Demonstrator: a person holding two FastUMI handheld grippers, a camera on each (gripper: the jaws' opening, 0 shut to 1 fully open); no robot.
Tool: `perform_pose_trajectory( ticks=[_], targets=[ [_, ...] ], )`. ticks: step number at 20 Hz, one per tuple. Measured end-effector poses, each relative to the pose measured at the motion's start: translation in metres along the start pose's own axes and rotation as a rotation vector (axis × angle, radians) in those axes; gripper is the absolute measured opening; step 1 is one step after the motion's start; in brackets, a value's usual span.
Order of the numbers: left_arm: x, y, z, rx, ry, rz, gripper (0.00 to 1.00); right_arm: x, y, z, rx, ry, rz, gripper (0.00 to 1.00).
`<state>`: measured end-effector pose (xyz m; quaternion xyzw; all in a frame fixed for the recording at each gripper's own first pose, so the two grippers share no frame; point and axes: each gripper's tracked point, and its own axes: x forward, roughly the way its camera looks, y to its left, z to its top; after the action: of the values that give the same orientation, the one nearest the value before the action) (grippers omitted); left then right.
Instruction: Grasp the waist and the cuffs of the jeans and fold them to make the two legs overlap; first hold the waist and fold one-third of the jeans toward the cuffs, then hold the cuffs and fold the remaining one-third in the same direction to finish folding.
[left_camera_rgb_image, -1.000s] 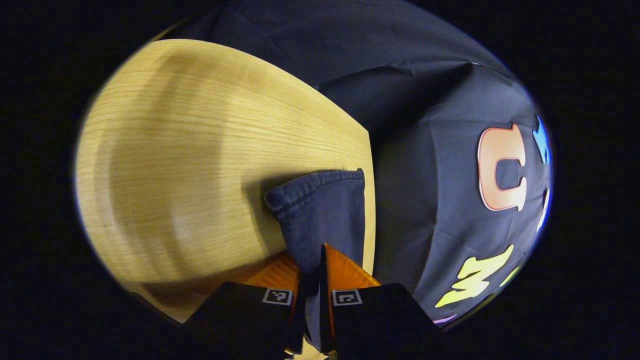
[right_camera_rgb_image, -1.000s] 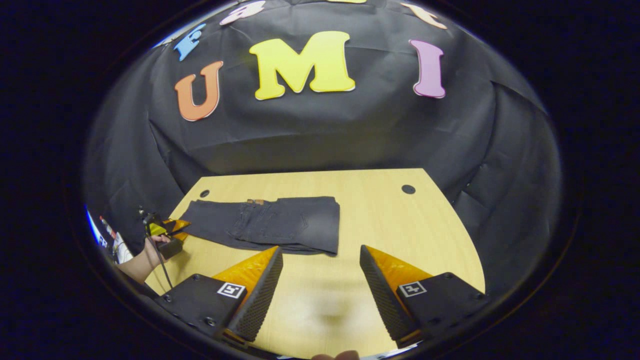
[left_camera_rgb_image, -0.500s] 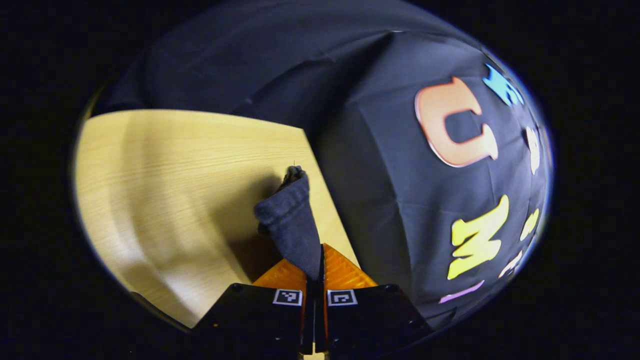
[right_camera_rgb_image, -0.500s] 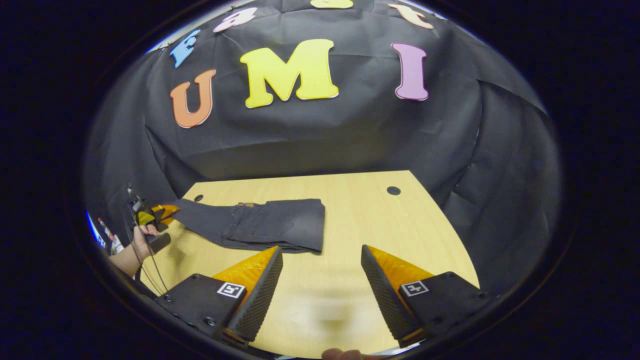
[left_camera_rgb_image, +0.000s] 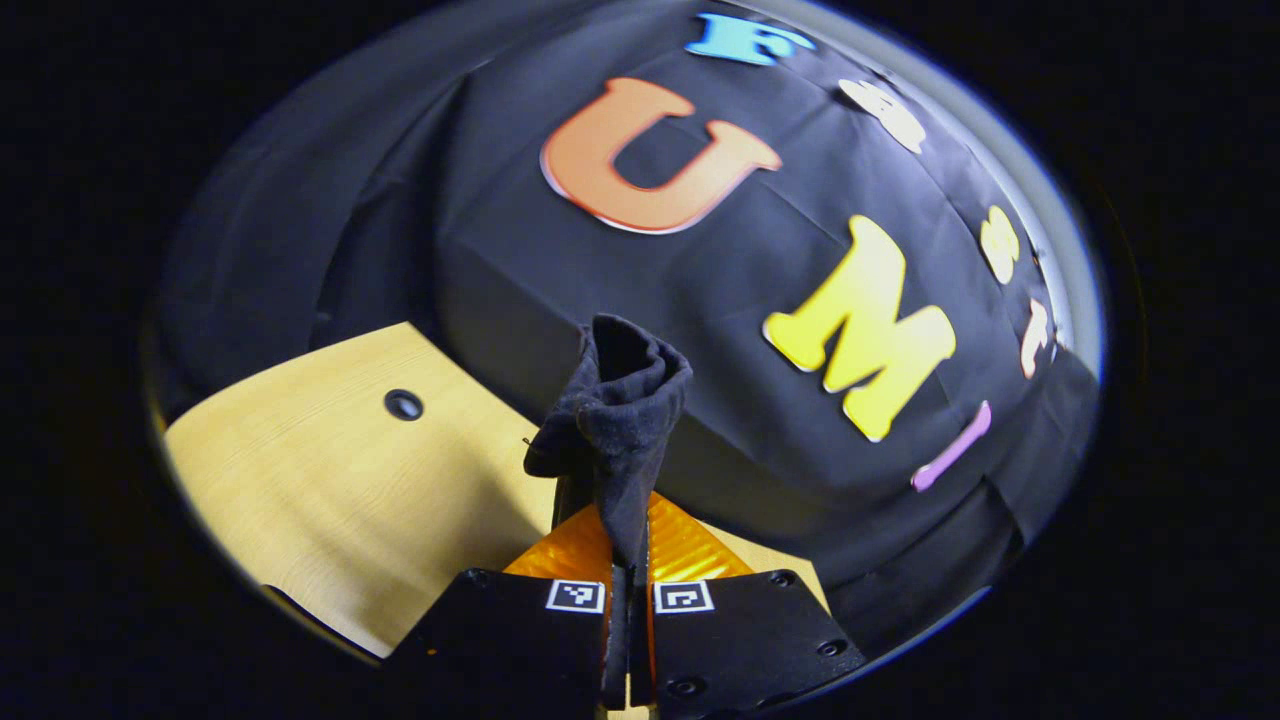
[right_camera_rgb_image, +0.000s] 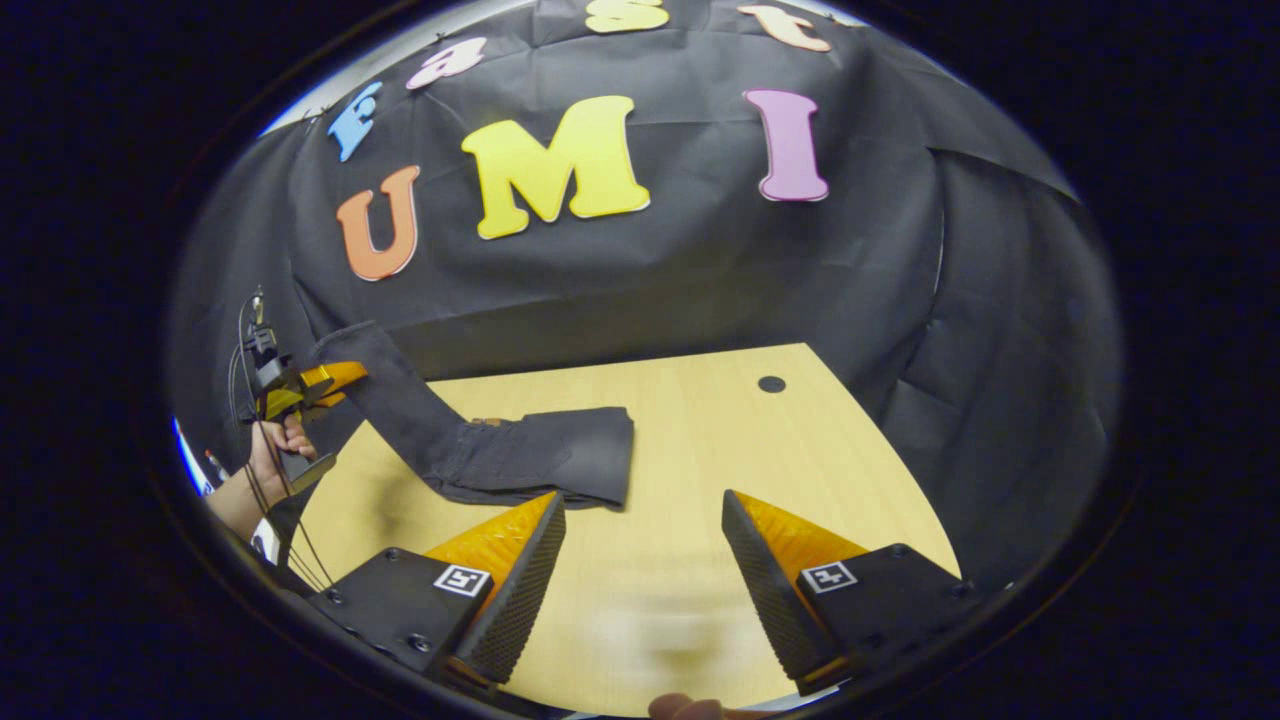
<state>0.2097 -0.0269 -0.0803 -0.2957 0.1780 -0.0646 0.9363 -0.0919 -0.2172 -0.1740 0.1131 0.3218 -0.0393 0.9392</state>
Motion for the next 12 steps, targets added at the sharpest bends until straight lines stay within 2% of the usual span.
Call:
perform_pose_trajectory(
  ticks=[1,3,4,7,8,12],
  targets=[
    [0.008,-0.02,-0.014,0.049,0.01,-0.012,0.04,-0.001,-0.01,-0.001,0.022,-0.001,-0.006,0.96],
    [0.015,-0.052,-0.036,0.143,0.034,-0.029,0.04,-0.006,-0.034,-0.003,0.061,-0.005,-0.028,0.93],
    [0.019,-0.065,-0.05,0.185,0.047,-0.031,0.04,-0.008,-0.046,-0.003,0.076,-0.008,-0.043,0.97],
    [0.038,-0.097,-0.092,0.332,0.072,-0.006,0.04,-0.018,-0.08,-0.008,0.11,-0.012,-0.086,0.93],
    [0.044,-0.1,-0.108,0.386,0.085,0.009,0.05,-0.019,-0.091,-0.011,0.124,-0.012,-0.099,0.98],
    [0.067,-0.106,-0.185,0.566,0.155,0.059,0.04,-0.025,-0.121,-0.029,0.165,0.017,-0.133,0.98]
  ],
)
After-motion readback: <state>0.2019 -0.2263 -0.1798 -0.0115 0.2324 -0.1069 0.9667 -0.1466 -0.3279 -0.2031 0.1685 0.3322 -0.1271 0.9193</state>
